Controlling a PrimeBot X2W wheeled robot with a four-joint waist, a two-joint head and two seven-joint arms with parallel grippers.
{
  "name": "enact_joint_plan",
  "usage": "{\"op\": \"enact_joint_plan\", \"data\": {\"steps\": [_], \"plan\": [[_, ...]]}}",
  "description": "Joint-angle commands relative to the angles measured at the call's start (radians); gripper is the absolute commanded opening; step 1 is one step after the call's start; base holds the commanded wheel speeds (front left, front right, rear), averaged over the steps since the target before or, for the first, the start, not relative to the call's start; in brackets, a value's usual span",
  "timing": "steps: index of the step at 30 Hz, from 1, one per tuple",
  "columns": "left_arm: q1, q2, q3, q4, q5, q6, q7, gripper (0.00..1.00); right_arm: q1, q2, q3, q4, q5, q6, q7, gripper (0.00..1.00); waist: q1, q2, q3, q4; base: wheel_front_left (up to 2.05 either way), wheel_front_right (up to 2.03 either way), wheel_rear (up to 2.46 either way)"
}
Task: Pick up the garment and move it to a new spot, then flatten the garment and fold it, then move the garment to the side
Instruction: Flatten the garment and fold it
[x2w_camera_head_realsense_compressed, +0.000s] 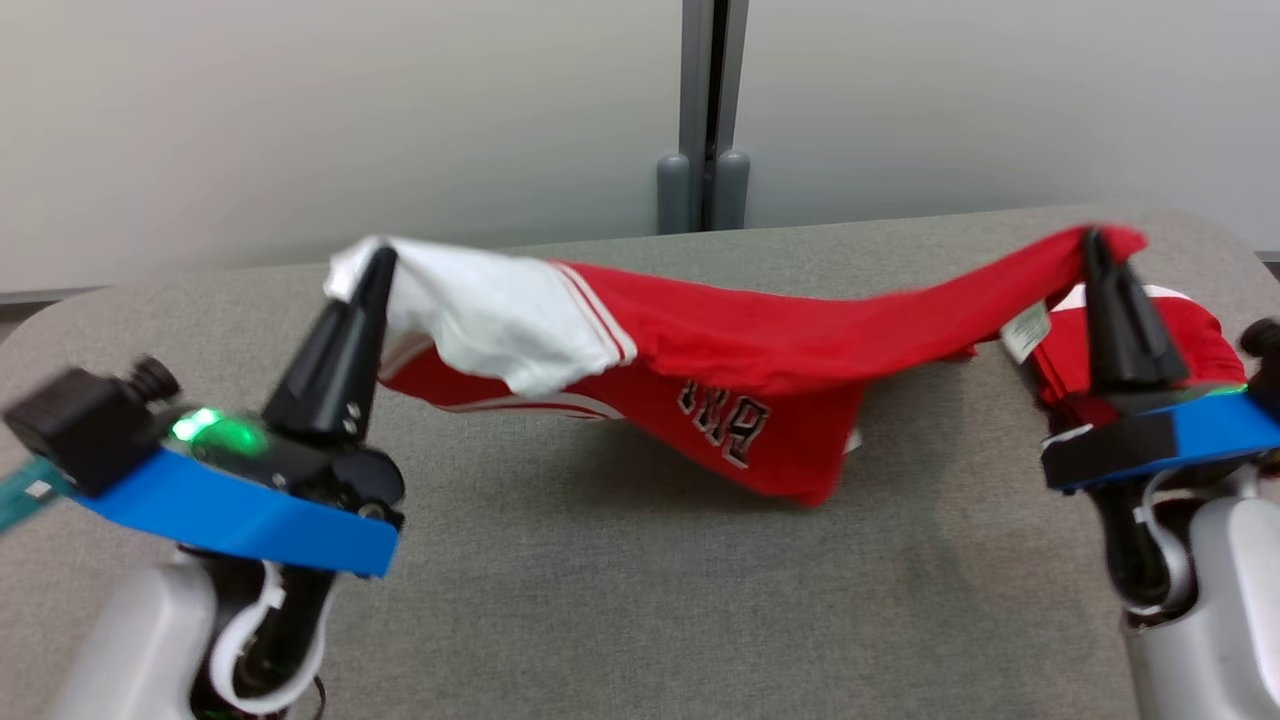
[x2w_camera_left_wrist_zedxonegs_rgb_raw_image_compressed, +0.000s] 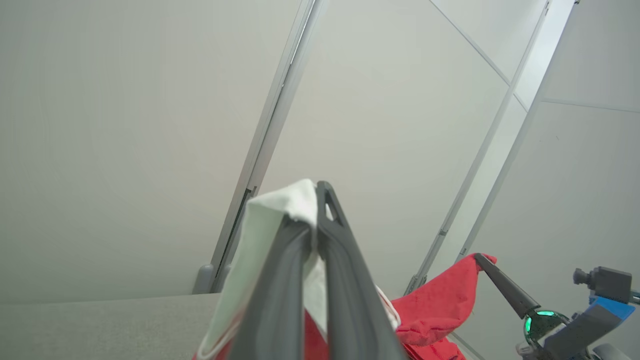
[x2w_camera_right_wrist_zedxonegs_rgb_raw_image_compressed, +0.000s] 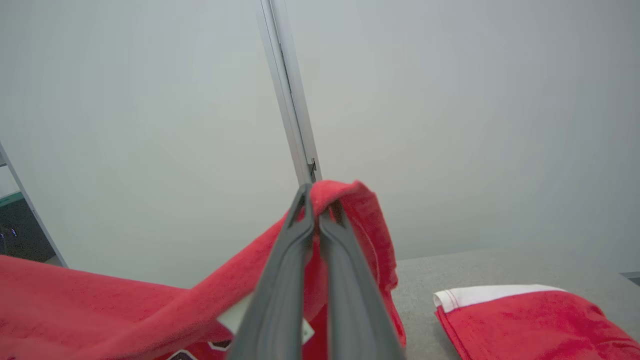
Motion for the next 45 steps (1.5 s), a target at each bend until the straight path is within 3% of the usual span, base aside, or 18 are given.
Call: {"op": "enact_joint_plan", "data": {"steps": [1, 8, 13, 21, 26, 32, 39, 45], "plan": [[-0.043, 0.012, 0.021, -0.054, -0.018, 0.013, 0.021, 0.0, -0.003, -0.011, -0.006, -0.078, 0.003, 0.0, 0.027, 0.0, -0.0001, 0.0, -0.014, -0.01, 0.0, 0.0, 0.0], [-0.222, 0.038, 0.091, -0.287, -0.088, 0.084, 0.133, 0.0, 0.011, -0.025, -0.052, -0.451, 0.005, 0.0, 0.17, 0.0, -0.0001, 0.0, -0.028, -0.03, 0.0, 0.0, 0.0], [-0.366, 0.065, 0.113, -0.366, -0.103, 0.125, 0.217, 0.0, -0.015, -0.022, -0.077, -0.644, 0.017, 0.0, 0.267, 0.0, -0.0001, 0.0, -0.008, -0.038, 0.0, 0.0, 0.0], [-0.506, 0.075, 0.075, -0.296, -0.086, 0.128, 0.28, 0.0, -0.047, -0.018, -0.064, -0.698, 0.026, 0.0, 0.362, 0.0, -0.0001, 0.0, 0.085, -0.038, 0.0, 0.0, 0.0], [-0.629, 0.083, 0.046, -0.146, -0.045, 0.108, 0.303, 0.0, -0.146, -0.019, -0.018, -0.585, 0.026, 0.0, 0.374, 0.0, -0.0001, 0.0, 0.197, -0.046, 0.0, 0.0, 0.0], [-0.853, 0.091, 0.019, 0.087, 0.046, 0.061, 0.285, 0.0, -0.43, -0.001, 0.031, -0.298, -0.044, 0.0, 0.315, 0.0, -0.0001, 0.0, 0.302, -0.065, 0.0, 0.0, 0.0], [-1.109, 0.052, -0.023, 0.359, 0.17, 0.035, 0.194, 0.0, -0.777, 0.033, 0.057, 0.092, -0.208, 0.0, 0.219, 0.0, -0.0001, 0.0, 0.372, -0.059, 0.0, 0.0, 0.0], [-1.169, -0.028, -0.056, 0.548, 0.191, 0.017, 0.098, 0.0, -0.917, 0.057, 0.004, 0.385, -0.33, 0.0, 0.129, 0.0, -0.0001, 0.0, 0.441, -0.012, 0.0, 0.0, 0.0]]}}
